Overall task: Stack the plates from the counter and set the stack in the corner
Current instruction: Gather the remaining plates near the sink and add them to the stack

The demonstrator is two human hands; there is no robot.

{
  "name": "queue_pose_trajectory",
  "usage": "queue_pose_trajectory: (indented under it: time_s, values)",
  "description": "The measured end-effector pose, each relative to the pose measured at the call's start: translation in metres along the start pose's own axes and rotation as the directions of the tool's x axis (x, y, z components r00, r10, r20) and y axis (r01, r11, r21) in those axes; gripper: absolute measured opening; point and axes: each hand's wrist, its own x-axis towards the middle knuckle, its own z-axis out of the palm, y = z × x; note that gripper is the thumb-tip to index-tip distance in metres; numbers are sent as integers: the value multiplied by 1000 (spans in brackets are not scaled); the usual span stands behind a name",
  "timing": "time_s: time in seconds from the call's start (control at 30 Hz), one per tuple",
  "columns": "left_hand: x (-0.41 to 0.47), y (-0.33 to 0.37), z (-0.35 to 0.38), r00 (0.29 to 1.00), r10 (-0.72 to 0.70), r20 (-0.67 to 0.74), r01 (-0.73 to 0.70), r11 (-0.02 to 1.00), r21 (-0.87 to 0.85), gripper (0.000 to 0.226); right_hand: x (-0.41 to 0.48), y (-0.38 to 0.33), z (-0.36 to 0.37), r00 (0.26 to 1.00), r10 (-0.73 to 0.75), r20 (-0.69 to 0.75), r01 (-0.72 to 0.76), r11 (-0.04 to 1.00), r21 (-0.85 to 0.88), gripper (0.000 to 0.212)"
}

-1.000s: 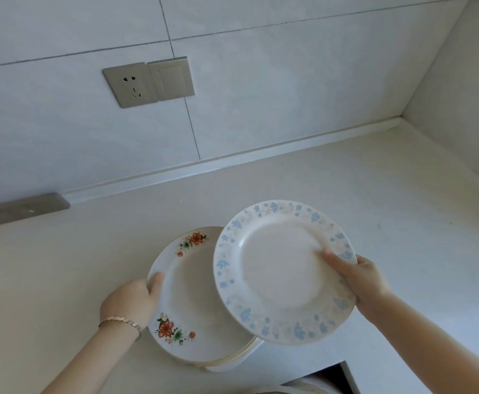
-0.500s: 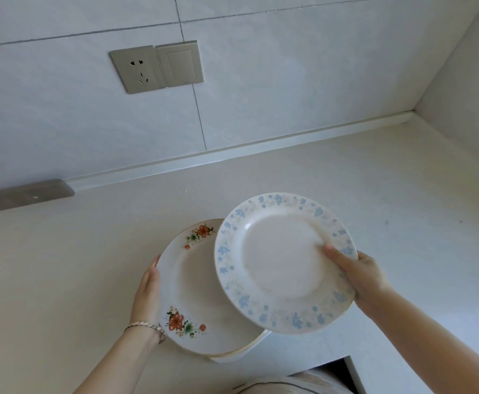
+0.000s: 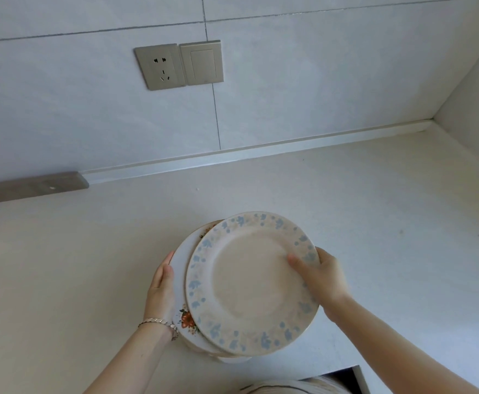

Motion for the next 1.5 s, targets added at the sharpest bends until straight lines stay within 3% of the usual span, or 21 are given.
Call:
queue_pose_trajectory:
  time_s: [0.13,0.2,0.3,0.4,0.57,0.67,0.73,0.87,1.03,1.2,1.37,1.5]
  values:
    - [-2,3,1,1000,-10,8,10,1000,-9,33,-2,-1,6,992,-113,-57,102,979,-176,24]
    - [1,1,0,999,-44,7,45,999,-26,31,1,2,11,993,-96,-71,85,986,-140,29]
    - [6,0,-1,997,-65,41,65,998,-12,29,5,9,21,997,-54,-51,52,997,-56,20]
    - [6,2,0,987,-139,86,148,984,-103,17,4,23,36,1000,7,-27,-8,1000,-15,49]
    - [-1,4,-1,957,-281,72,290,926,-241,40,5,30,42,999,10,31,-9,999,-34,64]
    - [2,4,-3,954,-282,102,299,918,-261,46,16,24,31,988,50,145,-67,991,113,58]
    - [2,7,-4,942,-306,136,331,913,-240,52,24,25,25,974,100,203,-142,969,201,52]
    - [6,11,-9,862,-498,91,506,855,-112,70,23,29,26,904,202,376,-327,894,306,55]
    - [12,6,-11,811,-580,76,585,807,-82,73,26,36,26,899,185,396,-328,884,333,53]
    - [12,6,-7,819,-570,66,574,814,-90,65,27,40,25,885,155,440,-324,882,342,51]
    - [12,8,-10,797,-600,75,604,795,-63,67,28,44,25,884,125,450,-302,888,347,58]
    - [19,9,-14,746,-664,38,662,747,55,75,33,51,23,896,143,419,-291,904,313,66]
